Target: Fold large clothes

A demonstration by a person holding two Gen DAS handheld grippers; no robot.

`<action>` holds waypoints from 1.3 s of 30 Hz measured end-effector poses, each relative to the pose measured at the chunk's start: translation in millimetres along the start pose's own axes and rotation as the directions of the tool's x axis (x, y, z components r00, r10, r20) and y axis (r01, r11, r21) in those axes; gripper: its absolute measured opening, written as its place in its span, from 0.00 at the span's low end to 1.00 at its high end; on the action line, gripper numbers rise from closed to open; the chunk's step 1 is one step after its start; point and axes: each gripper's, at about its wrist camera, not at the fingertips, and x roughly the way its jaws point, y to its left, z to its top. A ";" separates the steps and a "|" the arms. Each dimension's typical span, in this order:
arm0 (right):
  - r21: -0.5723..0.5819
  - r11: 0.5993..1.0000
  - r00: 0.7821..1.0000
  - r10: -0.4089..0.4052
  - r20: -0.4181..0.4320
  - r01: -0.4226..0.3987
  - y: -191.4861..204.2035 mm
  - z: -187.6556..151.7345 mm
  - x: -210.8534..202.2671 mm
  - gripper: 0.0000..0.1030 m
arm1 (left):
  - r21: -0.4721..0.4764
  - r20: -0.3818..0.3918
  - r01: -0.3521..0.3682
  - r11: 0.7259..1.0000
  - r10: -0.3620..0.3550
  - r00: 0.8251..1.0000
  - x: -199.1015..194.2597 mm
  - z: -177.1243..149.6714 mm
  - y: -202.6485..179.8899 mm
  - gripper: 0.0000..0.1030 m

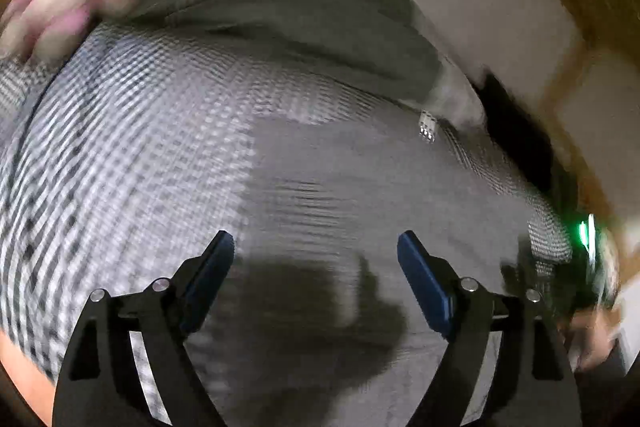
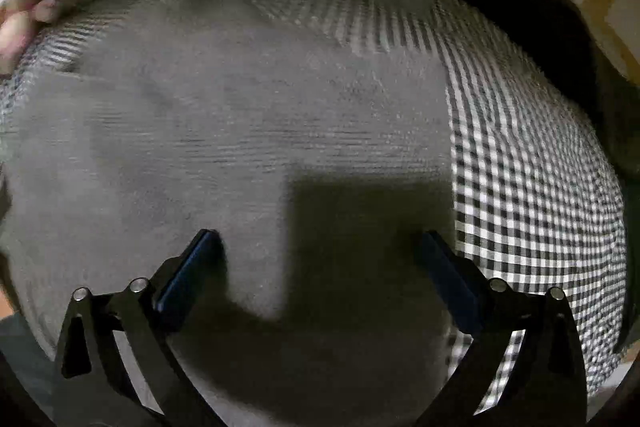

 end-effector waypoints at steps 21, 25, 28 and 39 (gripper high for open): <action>0.176 0.961 0.970 0.185 0.160 -0.212 -58.9 -141.4 -73.3 0.97 | 0.178 -0.021 -0.102 0.979 0.108 0.994 -37.1 -65.3 7.8 0.94; 0.092 0.977 0.969 0.173 0.178 -0.192 -47.2 -185.2 -81.8 0.97 | 0.091 -0.045 -0.033 0.995 0.037 0.998 -46.2 -82.1 24.4 0.94; 0.103 0.969 0.962 0.202 0.185 -0.223 -47.8 -209.9 -81.4 0.97 | 0.003 -0.108 0.029 1.000 -0.028 0.994 -46.9 -98.2 41.1 0.94; 0.168 0.943 0.955 0.267 0.127 -0.286 -40.6 -295.5 -61.6 0.97 | -0.033 -0.210 -0.029 0.999 0.021 0.977 -55.1 -178.5 76.4 0.94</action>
